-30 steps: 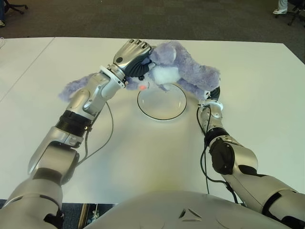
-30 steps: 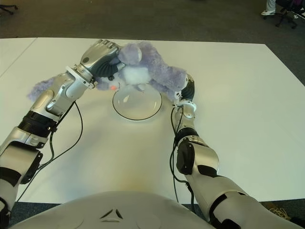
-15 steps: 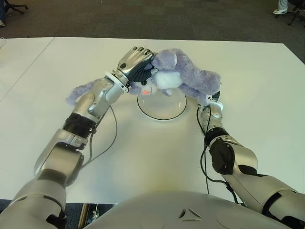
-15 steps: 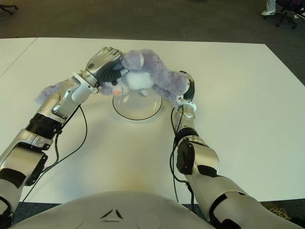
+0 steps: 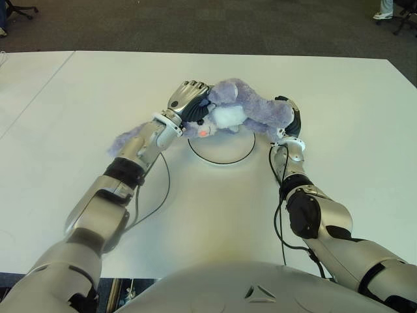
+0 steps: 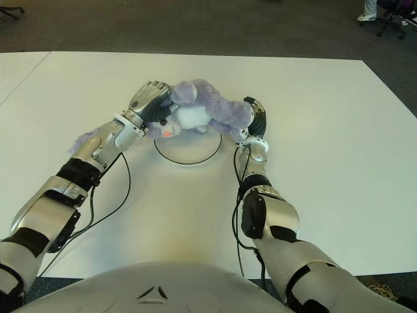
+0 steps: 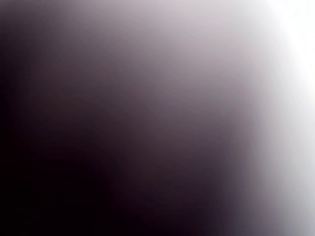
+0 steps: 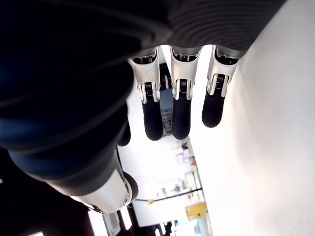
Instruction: Put the doll into the plate.
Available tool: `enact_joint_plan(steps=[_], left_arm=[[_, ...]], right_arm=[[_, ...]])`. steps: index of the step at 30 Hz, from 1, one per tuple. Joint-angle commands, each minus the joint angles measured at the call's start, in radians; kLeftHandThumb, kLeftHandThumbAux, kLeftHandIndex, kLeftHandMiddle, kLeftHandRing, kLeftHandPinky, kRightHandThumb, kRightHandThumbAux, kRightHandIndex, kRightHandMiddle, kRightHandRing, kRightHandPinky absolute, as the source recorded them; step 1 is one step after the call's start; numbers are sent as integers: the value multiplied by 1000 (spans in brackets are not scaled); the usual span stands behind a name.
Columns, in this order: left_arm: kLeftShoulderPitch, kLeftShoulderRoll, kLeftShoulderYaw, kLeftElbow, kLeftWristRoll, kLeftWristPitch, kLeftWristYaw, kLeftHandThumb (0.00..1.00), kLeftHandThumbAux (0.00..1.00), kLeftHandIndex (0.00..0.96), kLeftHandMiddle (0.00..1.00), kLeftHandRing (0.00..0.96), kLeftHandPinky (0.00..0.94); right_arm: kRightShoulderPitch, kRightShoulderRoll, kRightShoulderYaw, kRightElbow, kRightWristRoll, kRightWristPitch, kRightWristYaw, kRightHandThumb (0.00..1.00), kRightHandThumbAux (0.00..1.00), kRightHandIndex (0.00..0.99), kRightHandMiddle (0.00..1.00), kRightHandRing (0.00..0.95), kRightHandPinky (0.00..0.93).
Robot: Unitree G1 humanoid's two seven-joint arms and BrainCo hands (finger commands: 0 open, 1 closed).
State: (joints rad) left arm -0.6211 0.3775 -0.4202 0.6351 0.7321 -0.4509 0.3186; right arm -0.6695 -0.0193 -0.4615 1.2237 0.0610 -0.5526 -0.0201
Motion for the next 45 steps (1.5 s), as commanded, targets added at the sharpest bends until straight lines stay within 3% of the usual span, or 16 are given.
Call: enact_joint_plan(steps=[1, 10, 16, 26, 30, 35, 45], left_arm=[[-59, -45, -38, 135, 39, -32, 78, 738, 698, 437, 998, 926, 880], [-101, -88, -62, 271, 36, -54, 140, 738, 698, 437, 998, 924, 875], [-117, -130, -73, 356, 27, -20, 119, 733, 700, 436, 998, 932, 889], [-101, -175, -65, 424, -3, -23, 91, 734, 700, 436, 998, 920, 870], [-72, -189, -67, 405, -12, -15, 87, 735, 700, 437, 981, 904, 865], [-18, -188, -81, 291, -8, 28, 46, 731, 700, 436, 986, 916, 895], [45, -153, -88, 204, -18, -21, 43, 730, 701, 436, 969, 911, 892]], right_arm=[[230, 64, -31, 138, 35, 137, -11, 466, 864, 273, 239, 226, 227], [232, 65, -27, 138, 29, 134, -17, 465, 868, 278, 235, 220, 218], [233, 65, -25, 139, 27, 133, -20, 455, 873, 278, 230, 211, 202], [235, 67, -28, 138, 30, 131, -12, 470, 874, 282, 229, 206, 199], [235, 66, -27, 138, 30, 134, -13, 477, 871, 281, 225, 203, 193], [235, 66, -22, 139, 24, 134, -17, 478, 867, 280, 222, 200, 194], [235, 72, -27, 138, 31, 132, -11, 485, 864, 275, 237, 221, 216]])
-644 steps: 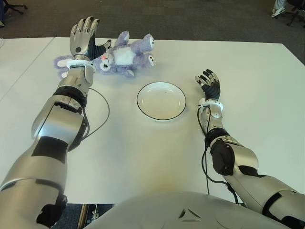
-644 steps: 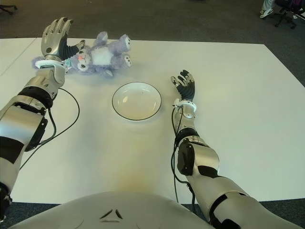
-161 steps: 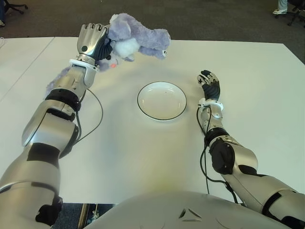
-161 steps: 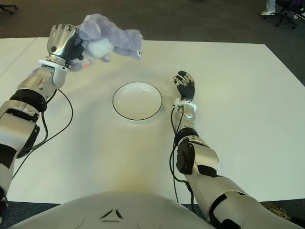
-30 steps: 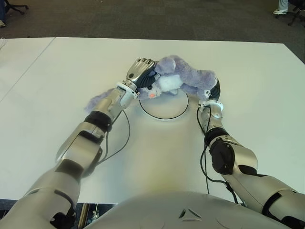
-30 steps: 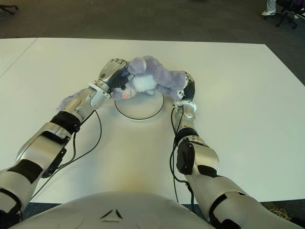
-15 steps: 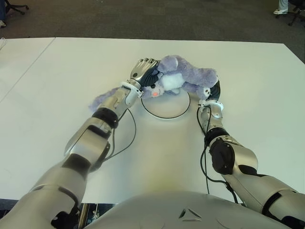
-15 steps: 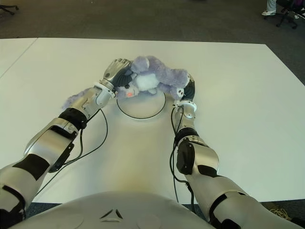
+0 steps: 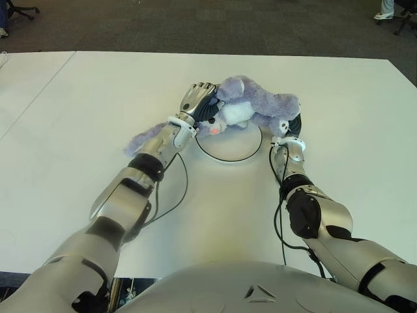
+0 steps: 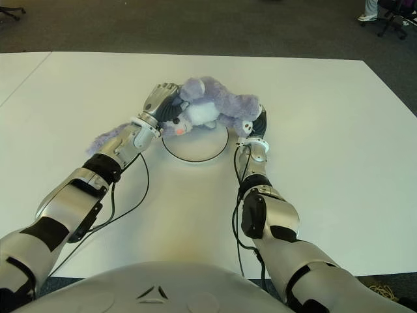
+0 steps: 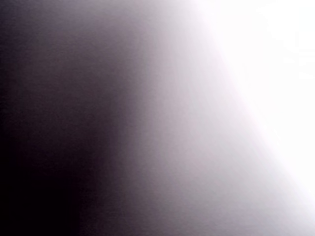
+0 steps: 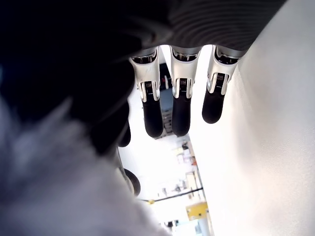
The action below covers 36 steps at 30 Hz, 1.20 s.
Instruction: Put the doll into the plate.
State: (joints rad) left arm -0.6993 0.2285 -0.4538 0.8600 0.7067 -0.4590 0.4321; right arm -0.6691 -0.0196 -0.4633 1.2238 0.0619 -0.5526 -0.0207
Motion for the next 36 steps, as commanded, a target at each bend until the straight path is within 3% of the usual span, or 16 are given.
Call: enact_joint_plan(steps=[1, 9, 13, 22, 36], left_arm=[[131, -1, -57, -25, 12, -16, -64, 731, 701, 436, 975, 912, 886], [204, 36, -80, -110, 55, -16, -35, 733, 700, 437, 998, 921, 877], [312, 92, -72, -286, 56, -10, -64, 733, 700, 436, 998, 931, 890], [405, 143, -61, -479, 45, 15, -126, 733, 701, 436, 998, 937, 894], [457, 174, -57, -569, 57, 19, -162, 734, 700, 437, 998, 930, 896]], right_arm=[[234, 72, -25, 138, 30, 132, -11, 478, 865, 269, 236, 221, 213], [237, 74, -20, 138, 24, 125, -18, 469, 867, 276, 233, 218, 216], [236, 76, -18, 138, 21, 123, -25, 492, 864, 286, 234, 217, 211], [235, 77, -13, 139, 17, 123, -32, 487, 859, 282, 236, 221, 220], [234, 76, -5, 140, 10, 128, -44, 466, 867, 280, 237, 223, 215]])
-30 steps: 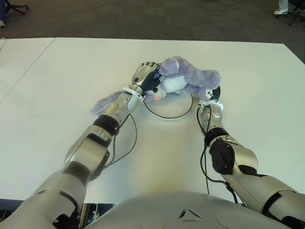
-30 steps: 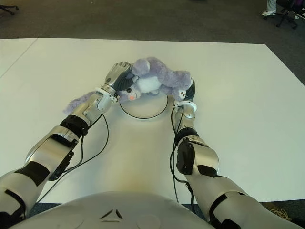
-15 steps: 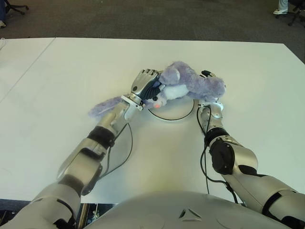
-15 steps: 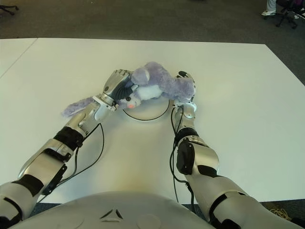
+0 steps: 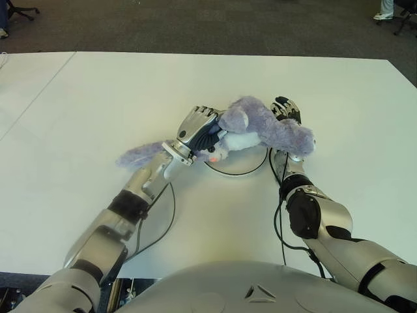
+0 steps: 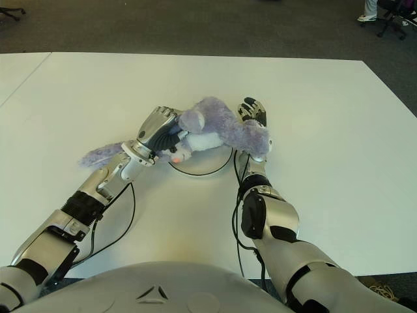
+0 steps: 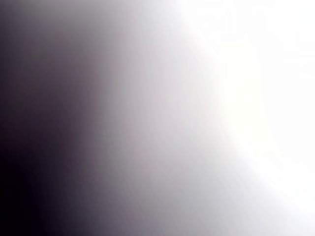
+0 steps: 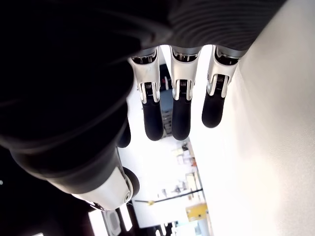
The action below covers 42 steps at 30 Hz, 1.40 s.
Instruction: Put the doll into the plate.
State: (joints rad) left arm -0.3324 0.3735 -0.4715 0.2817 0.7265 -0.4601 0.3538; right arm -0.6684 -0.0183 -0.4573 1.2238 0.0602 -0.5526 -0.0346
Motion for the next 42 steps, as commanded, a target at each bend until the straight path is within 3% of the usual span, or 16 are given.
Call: enact_joint_plan(steps=[1, 20, 23, 27, 28, 30, 31, 33, 34, 35, 38, 42], left_arm=[[95, 30, -40, 4, 37, 21, -86, 734, 700, 437, 998, 929, 893], [111, 11, -50, 34, 12, 30, -120, 735, 699, 437, 983, 919, 896], [103, 5, -45, 48, 5, 24, -108, 737, 696, 440, 882, 881, 869], [94, -2, -36, 68, -4, 1, -79, 722, 683, 438, 801, 818, 786], [92, -3, -35, 73, -4, -4, -72, 707, 686, 428, 701, 712, 706], [89, -5, -33, 85, -3, -14, -60, 703, 687, 425, 670, 680, 681], [88, -6, -32, 91, -1, -18, -54, 695, 693, 419, 573, 575, 594], [89, -9, -32, 118, 8, -27, -30, 692, 695, 418, 544, 544, 568], [91, -11, -33, 134, 15, -31, -17, 495, 472, 241, 379, 400, 411], [92, -13, -33, 144, 19, -32, -10, 461, 435, 210, 351, 376, 385], [88, -15, -29, 153, 18, -35, -8, 411, 385, 110, 223, 248, 249], [76, -13, -22, 168, 7, -45, -18, 405, 371, 65, 159, 175, 171]], right_arm=[[233, 74, -9, 140, 10, 128, -31, 464, 866, 278, 237, 224, 216], [234, 74, -10, 140, 15, 133, -23, 441, 871, 272, 237, 219, 207], [235, 74, -11, 140, 15, 130, -25, 443, 871, 275, 237, 223, 224], [235, 74, -12, 140, 16, 128, -25, 446, 867, 272, 237, 227, 223], [235, 74, -12, 140, 16, 129, -24, 448, 867, 272, 238, 228, 226], [234, 74, -13, 140, 17, 130, -24, 451, 866, 271, 238, 228, 228], [234, 74, -13, 140, 18, 130, -24, 453, 866, 273, 241, 232, 234], [234, 74, -14, 140, 19, 132, -23, 456, 866, 273, 242, 233, 236], [233, 75, -14, 140, 19, 132, -23, 459, 866, 273, 243, 233, 231], [233, 75, -15, 140, 20, 133, -23, 460, 865, 274, 243, 233, 230], [232, 76, -16, 140, 21, 134, -23, 474, 861, 275, 243, 232, 229], [231, 77, -18, 140, 22, 135, -24, 495, 852, 280, 243, 231, 230]])
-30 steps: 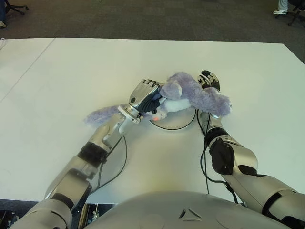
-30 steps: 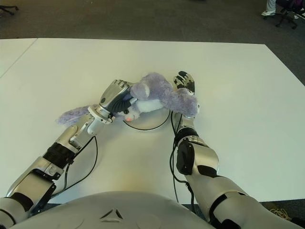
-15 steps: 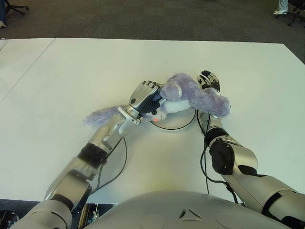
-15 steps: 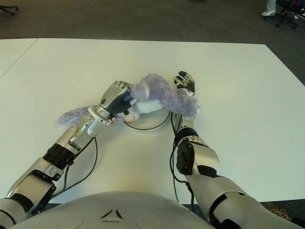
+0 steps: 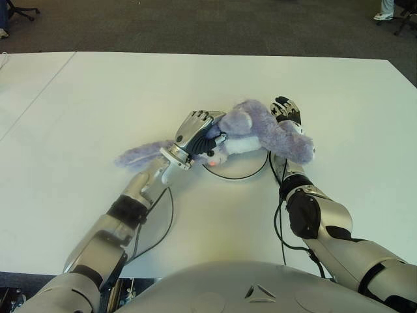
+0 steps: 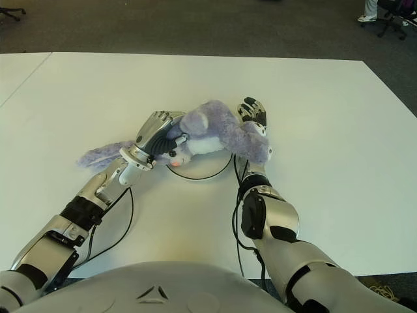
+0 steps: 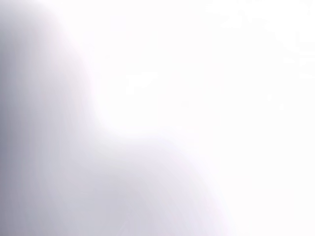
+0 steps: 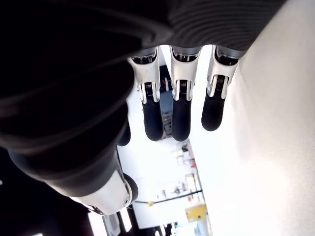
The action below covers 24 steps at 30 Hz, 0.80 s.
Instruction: Put the doll into the plate.
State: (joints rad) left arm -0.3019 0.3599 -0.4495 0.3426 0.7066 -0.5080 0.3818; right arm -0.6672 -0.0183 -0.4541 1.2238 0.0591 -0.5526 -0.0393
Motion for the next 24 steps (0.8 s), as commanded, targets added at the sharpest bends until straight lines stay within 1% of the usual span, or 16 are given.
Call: enact_joint_plan(steps=[1, 2, 3, 4, 5, 11, 15, 19, 24], left_arm=[[42, 2, -40, 107, 19, 2, -58, 403, 370, 61, 154, 167, 161], [40, 3, -38, 107, 13, 1, -67, 383, 366, 36, 103, 101, 87], [37, 8, -32, 102, -1, -1, -87, 379, 366, 31, 95, 90, 74], [33, 14, -26, 94, -15, -3, -107, 357, 362, 7, 62, 51, 18], [29, 19, -22, 91, -25, -6, -120, 343, 359, 1, 45, 32, 4], [20, 34, -13, 90, -57, -22, -162, 321, 353, 0, 21, 9, 0], [13, 39, -8, 95, -80, -38, -188, 282, 375, 0, 22, 15, 0], [3, 42, -1, 114, -106, -68, -199, 274, 405, 0, 28, 23, 0], [-6, 44, 6, 131, -119, -87, -208, 267, 420, 0, 30, 26, 0]], right_arm=[[230, 77, -21, 140, 23, 135, -20, 498, 850, 281, 242, 231, 229], [231, 77, -20, 140, 22, 134, -20, 498, 847, 278, 241, 229, 224], [231, 77, -19, 140, 21, 134, -22, 498, 847, 278, 241, 228, 223], [231, 77, -17, 140, 19, 133, -23, 498, 846, 278, 241, 226, 218], [231, 77, -16, 140, 17, 133, -24, 498, 847, 277, 240, 225, 214], [231, 77, -14, 140, 15, 131, -26, 500, 856, 271, 239, 222, 203], [231, 77, -13, 140, 15, 131, -24, 501, 867, 277, 236, 218, 198], [230, 78, -13, 140, 14, 131, -24, 505, 867, 280, 236, 215, 203], [230, 79, -14, 140, 15, 133, -24, 515, 865, 285, 236, 216, 209]])
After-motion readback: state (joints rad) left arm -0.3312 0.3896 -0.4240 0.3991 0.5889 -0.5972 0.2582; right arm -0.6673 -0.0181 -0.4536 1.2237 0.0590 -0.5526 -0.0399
